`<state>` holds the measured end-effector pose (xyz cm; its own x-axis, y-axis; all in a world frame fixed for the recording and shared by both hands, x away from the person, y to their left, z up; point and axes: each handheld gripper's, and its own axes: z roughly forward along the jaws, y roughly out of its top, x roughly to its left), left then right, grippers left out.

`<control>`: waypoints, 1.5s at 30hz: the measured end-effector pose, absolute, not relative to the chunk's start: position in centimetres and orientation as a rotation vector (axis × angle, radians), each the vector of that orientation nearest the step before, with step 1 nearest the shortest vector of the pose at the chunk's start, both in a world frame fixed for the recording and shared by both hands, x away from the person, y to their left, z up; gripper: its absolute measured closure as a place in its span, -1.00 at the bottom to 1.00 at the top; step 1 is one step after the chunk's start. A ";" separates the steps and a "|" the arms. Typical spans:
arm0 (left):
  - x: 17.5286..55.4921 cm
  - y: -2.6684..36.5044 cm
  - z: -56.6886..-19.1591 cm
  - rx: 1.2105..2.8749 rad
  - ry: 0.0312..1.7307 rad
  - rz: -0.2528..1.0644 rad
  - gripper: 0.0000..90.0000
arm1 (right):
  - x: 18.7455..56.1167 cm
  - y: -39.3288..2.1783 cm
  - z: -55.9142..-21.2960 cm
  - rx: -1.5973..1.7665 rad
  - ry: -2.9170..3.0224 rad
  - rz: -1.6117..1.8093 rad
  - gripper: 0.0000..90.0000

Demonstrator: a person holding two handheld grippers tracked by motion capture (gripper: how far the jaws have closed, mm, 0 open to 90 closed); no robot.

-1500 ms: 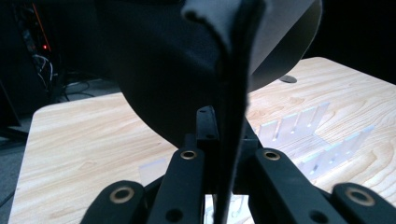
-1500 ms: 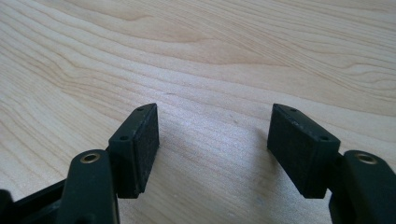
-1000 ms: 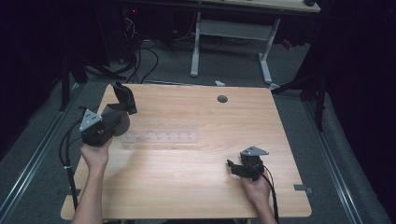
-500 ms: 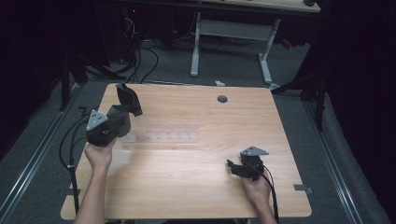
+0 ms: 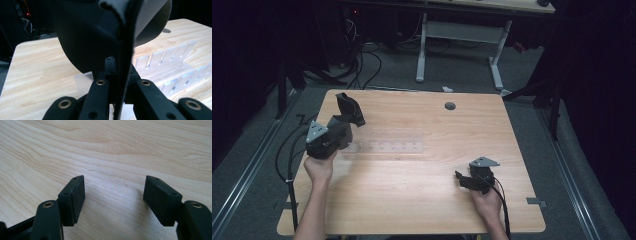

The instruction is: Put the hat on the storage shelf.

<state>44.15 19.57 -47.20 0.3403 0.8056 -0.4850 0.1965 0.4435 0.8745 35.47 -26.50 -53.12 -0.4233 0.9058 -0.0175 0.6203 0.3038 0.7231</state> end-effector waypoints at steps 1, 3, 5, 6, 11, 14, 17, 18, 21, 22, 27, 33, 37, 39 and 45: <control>44.1 19.6 -47.2 1.073 1.189 0.516 0.90 | 35.5 -26.5 -53.1 1.359 2.152 0.907 -0.24; 44.1 19.5 -47.6 1.080 1.184 0.531 0.90 | 35.5 -26.5 -53.1 1.359 2.153 0.906 -0.24; 44.2 19.4 -47.9 1.081 1.190 0.531 0.89 | 35.5 -26.5 -53.1 1.357 2.153 0.906 -0.24; 44.1 19.4 -48.0 1.074 1.189 0.529 0.89 | 35.5 -26.5 -53.1 1.357 2.152 0.907 -0.24; 43.7 19.6 -48.3 1.075 1.202 0.522 0.88 | 35.5 -26.5 -53.1 1.355 2.152 0.906 -0.24; 43.6 19.7 -48.2 1.083 1.222 0.518 0.83 | 35.5 -26.5 -53.1 1.356 2.153 0.906 -0.24; 43.7 19.9 -48.2 1.085 1.254 0.502 0.80 | 35.5 -26.5 -53.1 1.357 2.152 0.906 -0.24; 43.6 19.9 -48.2 1.086 1.258 0.501 0.78 | 35.5 -26.5 -53.1 1.358 2.152 0.906 -0.24; 43.6 20.0 -48.0 1.080 1.275 0.492 0.62 | 35.5 -26.5 -53.1 1.357 2.152 0.906 -0.24; 43.6 20.0 -48.0 1.080 1.275 0.492 0.52 | 35.5 -26.5 -53.1 1.356 2.152 0.906 -0.24; 43.5 20.4 -47.8 1.077 1.314 0.485 0.11 | 35.5 -26.5 -53.1 1.358 2.152 0.906 -0.24; 42.9 21.0 -47.2 1.063 1.331 0.492 -0.08 | 35.5 -26.5 -53.1 1.357 2.151 0.905 -0.24; 42.1 21.4 -46.6 1.055 1.325 0.494 -0.14 | 35.5 -26.5 -53.1 1.358 2.152 0.906 -0.24; 41.7 21.7 -46.5 1.044 1.332 0.492 -0.15 | 35.5 -26.5 -53.1 1.358 2.152 0.906 -0.24; 40.2 22.6 -46.3 1.016 1.361 0.474 -0.19 | 35.5 -26.5 -53.1 1.358 2.153 0.906 -0.24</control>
<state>40.16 22.62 -46.26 0.2039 0.7936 -0.5732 0.2657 0.5187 0.8126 35.45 -26.50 -53.12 -0.4234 0.9057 -0.0186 0.6200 0.3047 0.7231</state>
